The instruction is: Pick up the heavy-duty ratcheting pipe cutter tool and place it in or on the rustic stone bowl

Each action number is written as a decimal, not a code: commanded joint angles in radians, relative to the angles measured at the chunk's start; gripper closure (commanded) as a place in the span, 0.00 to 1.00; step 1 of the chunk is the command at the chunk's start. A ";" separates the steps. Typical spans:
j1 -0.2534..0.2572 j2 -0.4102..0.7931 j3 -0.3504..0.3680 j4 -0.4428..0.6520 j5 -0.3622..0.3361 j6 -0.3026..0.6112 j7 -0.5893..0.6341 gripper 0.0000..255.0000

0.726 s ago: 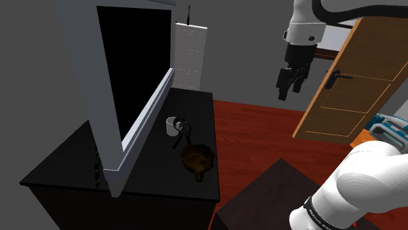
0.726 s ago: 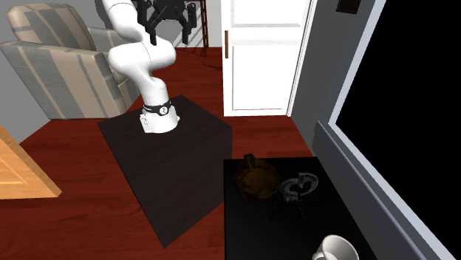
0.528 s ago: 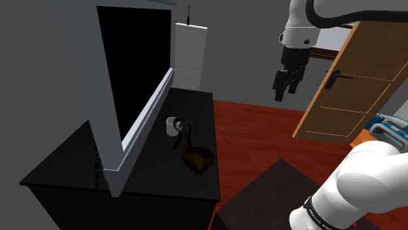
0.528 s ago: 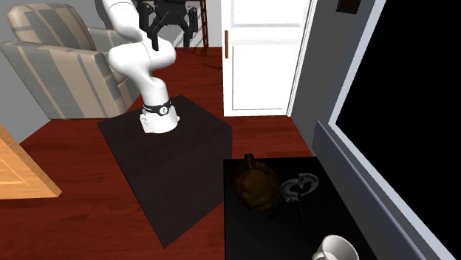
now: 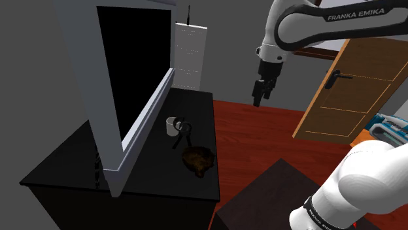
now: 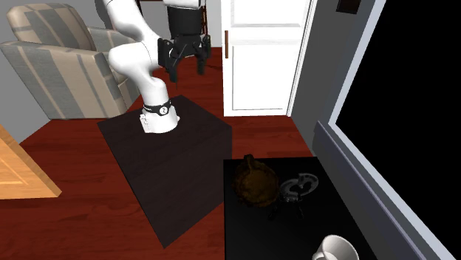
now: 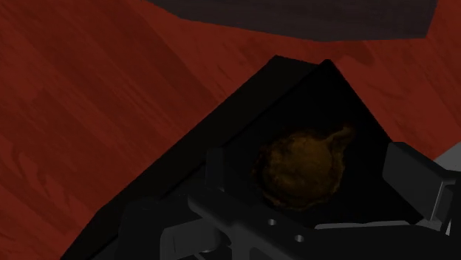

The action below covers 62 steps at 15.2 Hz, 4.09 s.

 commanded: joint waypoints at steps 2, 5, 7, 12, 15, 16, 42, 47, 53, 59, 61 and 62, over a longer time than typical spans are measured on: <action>0.016 0.102 -0.022 0.012 0.009 0.113 -0.062 0.00; 0.033 0.202 -0.039 0.037 0.026 0.207 -0.126 0.00; 0.044 0.271 -0.048 0.061 0.042 0.265 -0.169 0.00; 0.070 0.448 -0.060 0.143 0.096 0.386 -0.285 0.00; 0.082 0.554 -0.058 0.207 0.137 0.442 -0.356 0.00; 0.084 0.590 -0.056 0.230 0.151 0.458 -0.380 0.00; 0.093 1.111 0.044 0.644 0.290 0.619 -0.644 0.00; 0.093 1.111 0.044 0.644 0.290 0.618 -0.644 1.00; 0.093 1.111 0.044 0.644 0.290 0.618 -0.644 1.00; 0.094 1.078 0.041 0.650 0.285 0.580 -0.635 1.00; 0.094 1.063 0.040 0.655 0.282 0.560 -0.631 1.00; 0.094 1.056 0.039 0.658 0.281 0.550 -0.629 1.00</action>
